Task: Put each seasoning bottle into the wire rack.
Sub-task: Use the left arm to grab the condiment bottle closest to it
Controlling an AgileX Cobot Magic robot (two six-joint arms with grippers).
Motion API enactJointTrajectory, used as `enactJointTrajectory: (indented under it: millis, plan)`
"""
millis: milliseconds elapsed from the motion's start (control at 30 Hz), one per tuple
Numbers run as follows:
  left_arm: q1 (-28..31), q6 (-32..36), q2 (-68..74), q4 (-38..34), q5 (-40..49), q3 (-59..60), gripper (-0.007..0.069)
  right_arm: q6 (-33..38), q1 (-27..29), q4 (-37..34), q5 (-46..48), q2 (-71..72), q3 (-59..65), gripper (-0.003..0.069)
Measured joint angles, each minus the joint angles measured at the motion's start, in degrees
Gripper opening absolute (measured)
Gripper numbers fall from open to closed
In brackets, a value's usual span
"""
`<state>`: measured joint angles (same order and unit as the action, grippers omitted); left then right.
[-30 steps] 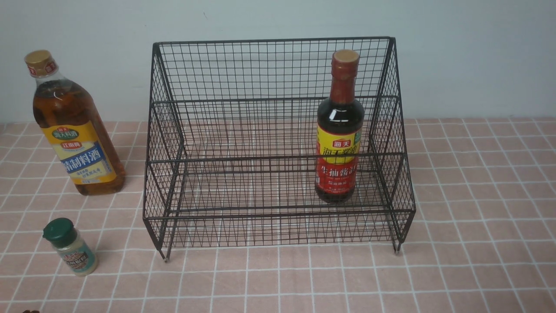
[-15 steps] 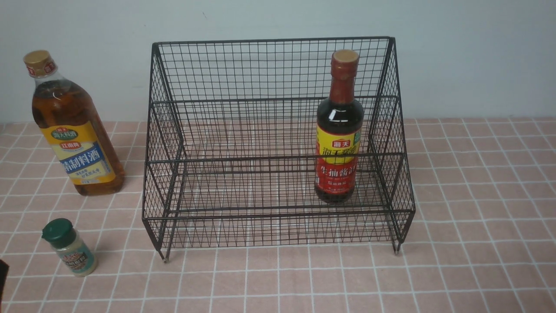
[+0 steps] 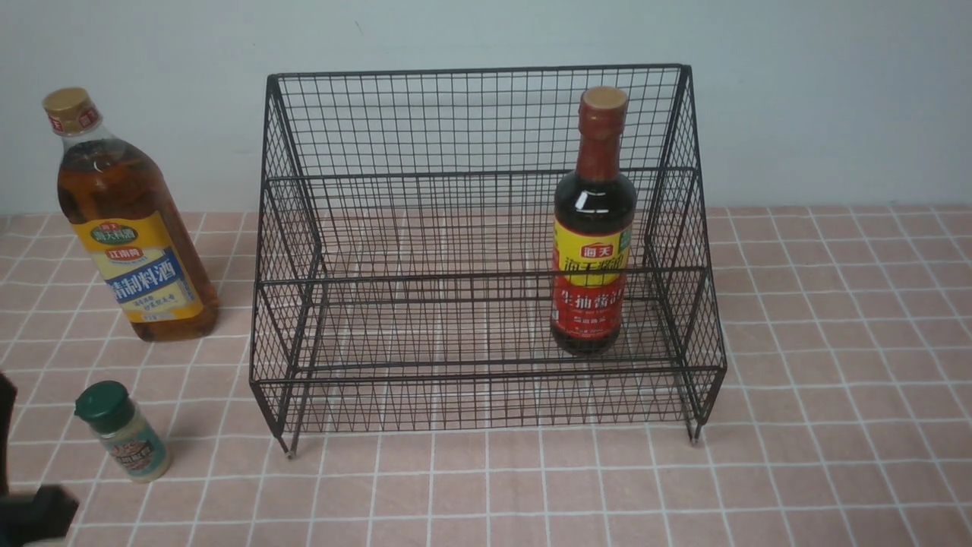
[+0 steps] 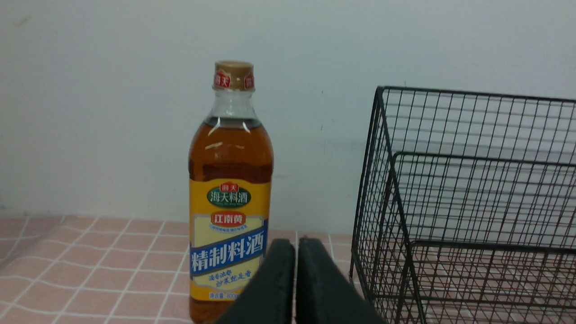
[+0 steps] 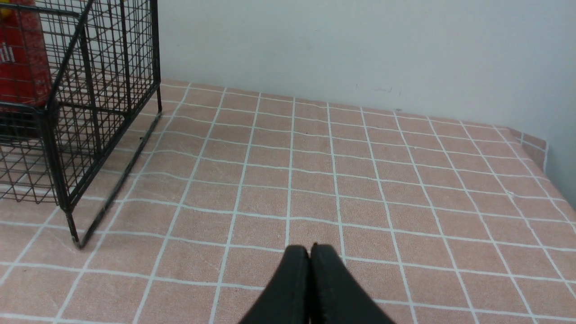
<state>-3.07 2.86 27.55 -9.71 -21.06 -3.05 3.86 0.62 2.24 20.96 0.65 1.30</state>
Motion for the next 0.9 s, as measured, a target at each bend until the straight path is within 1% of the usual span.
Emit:
enactJointTrajectory:
  millis: [33, 67, 100, 133, 233, 267, 300, 333, 367, 400, 500, 533, 633, 700, 900]
  plan:
    - [0.00, -0.41, 6.26, 0.00, -2.25, -1.95, 0.0029, 0.00, 0.00, 0.00, 0.00, 0.00, 0.00, -0.0014]
    - [0.00, -0.46, 6.26, 0.00, -2.49, -2.11, 0.0031, 0.00, 0.00, 0.00, 0.00, 0.00, 0.00, -0.0014]
    - [0.00, -0.86, 10.89, 0.00, -4.57, -3.04, 0.0055, 0.00, 0.00, 0.00, 0.00, 0.00, 0.00, -0.0014]
    - [0.00, -0.91, 12.56, 0.00, -5.21, -3.23, 0.0071, 0.00, 0.00, 0.00, 0.00, 0.00, 0.00, -0.0014]
    - [0.00, -1.19, 20.50, -0.17, -11.13, -3.54, 0.0150, 0.00, 0.00, 0.00, 0.00, 0.00, 0.00, -0.0014]
    - [0.00, -1.24, 23.44, -0.26, -13.43, -3.54, 0.0185, 0.00, 0.00, 0.00, 0.00, 0.00, 0.00, -0.0014]
    - [0.00, -1.37, 26.22, -0.59, -17.28, -3.60, 0.0241, 0.00, 0.00, 0.00, 0.00, 0.00, 0.00, -0.0014]
    - [0.00, -1.43, 27.09, -0.60, -17.75, -3.60, 0.0249, 0.00, 0.00, 0.00, 0.00, 0.00, 0.00, -0.0014]
    - [0.00, -1.49, 28.41, -1.01, -19.65, -3.67, 0.0283, 0.00, 0.00, 0.00, 0.00, 0.00, 0.00, -0.0014]
    - [0.00, -1.76, 31.73, -2.01, -22.69, -3.72, 0.0347, 0.00, 0.00, 0.00, 0.00, 0.00, 0.00, -0.0014]
    - [0.00, -2.08, 36.68, -4.71, -27.42, -3.86, 0.0465, 0.00, 0.00, 0.00, 0.00, 0.00, 0.00, -0.0014]
    - [0.00, -2.20, 38.85, -5.53, -29.02, -3.86, 0.0521, 0.00, 0.00, 0.00, 0.00, 0.00, 0.00, -0.0014]
    - [0.00, -2.20, 42.36, -6.15, -31.48, -3.91, 0.0575, 0.00, 0.00, 0.00, 0.00, 0.00, 0.00, -0.0014]
    - [0.00, -2.22, 44.20, -6.15, -32.67, -3.92, 0.0593, 0.00, 0.00, 0.00, 0.00, 0.00, 0.00, -0.0014]
    - [0.00, -2.86, 49.59, -6.20, -36.26, -3.97, 0.0599, 0.00, 0.00, 0.00, 0.00, 0.00, 0.00, -0.0014]
